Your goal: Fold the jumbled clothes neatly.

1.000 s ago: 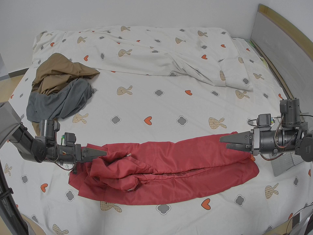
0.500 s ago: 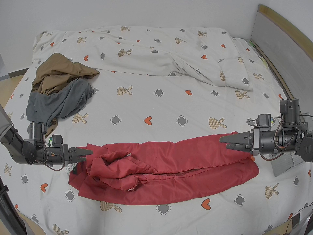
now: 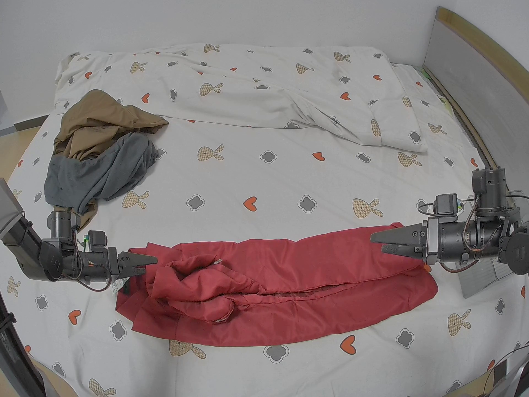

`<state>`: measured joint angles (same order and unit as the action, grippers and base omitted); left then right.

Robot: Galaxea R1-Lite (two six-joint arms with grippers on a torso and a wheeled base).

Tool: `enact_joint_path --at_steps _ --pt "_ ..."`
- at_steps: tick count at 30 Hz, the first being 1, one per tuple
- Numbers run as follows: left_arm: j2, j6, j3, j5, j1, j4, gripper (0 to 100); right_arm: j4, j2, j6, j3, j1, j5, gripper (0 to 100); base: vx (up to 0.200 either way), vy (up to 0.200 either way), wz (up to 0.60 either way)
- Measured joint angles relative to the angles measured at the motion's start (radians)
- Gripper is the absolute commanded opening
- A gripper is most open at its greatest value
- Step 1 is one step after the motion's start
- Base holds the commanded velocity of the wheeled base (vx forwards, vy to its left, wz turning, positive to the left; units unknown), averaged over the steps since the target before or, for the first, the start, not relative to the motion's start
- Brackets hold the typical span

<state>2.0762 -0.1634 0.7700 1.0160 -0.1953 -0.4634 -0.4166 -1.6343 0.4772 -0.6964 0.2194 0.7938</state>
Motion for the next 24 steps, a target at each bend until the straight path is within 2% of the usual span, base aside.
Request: enact_joint_path --at_steps 6,13,24 --pt "0.031 -0.004 0.004 -0.010 0.004 -0.030 100 0.000 0.000 0.000 0.000 0.000 0.000 100 0.000 0.000 0.00" --pt "0.061 -0.008 0.031 -0.010 0.049 -0.039 100 0.000 0.000 0.000 0.000 0.001 -0.001 100 0.000 0.000 0.00" --pt "0.033 -0.016 0.041 -0.009 0.089 -0.055 100 0.000 -0.001 0.000 0.000 0.002 -0.001 100 0.000 0.000 0.00"
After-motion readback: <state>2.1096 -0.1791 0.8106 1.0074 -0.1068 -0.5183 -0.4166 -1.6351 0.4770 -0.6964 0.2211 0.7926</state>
